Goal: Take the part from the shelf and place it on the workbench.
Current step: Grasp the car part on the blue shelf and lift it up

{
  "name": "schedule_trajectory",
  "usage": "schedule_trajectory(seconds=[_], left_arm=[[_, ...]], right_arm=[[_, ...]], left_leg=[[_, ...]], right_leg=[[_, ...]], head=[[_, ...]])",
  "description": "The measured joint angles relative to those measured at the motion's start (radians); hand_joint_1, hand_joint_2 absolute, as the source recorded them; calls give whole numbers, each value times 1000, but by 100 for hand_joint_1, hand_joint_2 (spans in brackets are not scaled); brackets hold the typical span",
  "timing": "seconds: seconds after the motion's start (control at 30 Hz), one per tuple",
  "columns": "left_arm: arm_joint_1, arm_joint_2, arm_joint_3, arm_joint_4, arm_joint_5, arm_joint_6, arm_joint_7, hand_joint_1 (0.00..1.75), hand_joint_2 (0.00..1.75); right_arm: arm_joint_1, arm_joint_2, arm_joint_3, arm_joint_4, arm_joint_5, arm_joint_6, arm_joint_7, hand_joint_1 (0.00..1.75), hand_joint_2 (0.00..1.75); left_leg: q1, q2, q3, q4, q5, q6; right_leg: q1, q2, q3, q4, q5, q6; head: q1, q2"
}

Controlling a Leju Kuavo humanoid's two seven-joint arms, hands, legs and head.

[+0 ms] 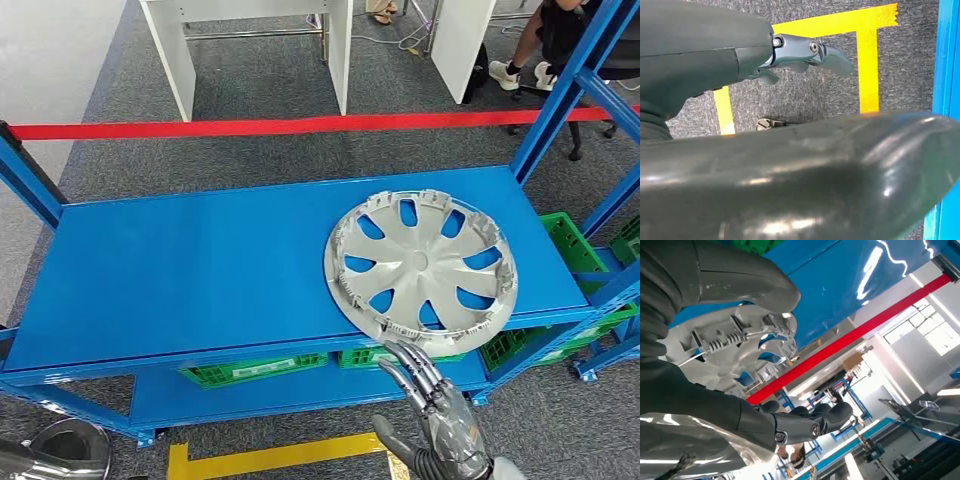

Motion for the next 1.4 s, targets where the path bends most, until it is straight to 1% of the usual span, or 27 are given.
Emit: schedule_trajectory(seconds=[0.1, 0.3, 0.47, 0.8, 0.97, 1.13, 1.4], left_arm=[[0, 3, 0, 0, 4, 6, -2, 0, 0], [-1, 5, 1, 0, 13, 10, -3, 0, 0], [-3, 8, -7, 0, -16, 25, 29, 0, 0], [-11, 21, -42, 0, -51, 46, 55, 0, 0], [-21, 22, -63, -4, -73, 53, 71, 0, 0], [-35, 20, -89, -17, -98, 57, 88, 0, 0], [-48, 10, -118, -36, -121, 46, 93, 0, 0]], right_arm=[[0, 0, -4, 0, 24, -7, 9, 0, 175], [1, 4, -9, 0, 104, -31, 61, 0, 175], [14, 4, -11, 1, 219, -69, 155, 0, 175], [19, -17, 1, 10, 300, -82, 230, 0, 175], [15, -33, 7, 13, 359, -71, 262, 0, 175], [11, -48, 14, 14, 387, -49, 279, 0, 175], [-14, -53, 25, 41, 430, -3, 300, 0, 175]], left_leg=[[0, 0, 0, 0, 0, 0], [0, 0, 0, 0, 0, 0], [0, 0, 0, 0, 0, 0], [0, 0, 0, 0, 0, 0], [0, 0, 0, 0, 0, 0], [0, 0, 0, 0, 0, 0], [0, 0, 0, 0, 0, 0]], right_leg=[[0, 0, 0, 0, 0, 0], [0, 0, 0, 0, 0, 0], [0, 0, 0, 0, 0, 0], [0, 0, 0, 0, 0, 0], [0, 0, 0, 0, 0, 0], [0, 0, 0, 0, 0, 0], [0, 0, 0, 0, 0, 0]], head=[[0, 0], [-1, 0], [0, 0], [0, 0], [0, 0], [0, 0], [0, 0]])
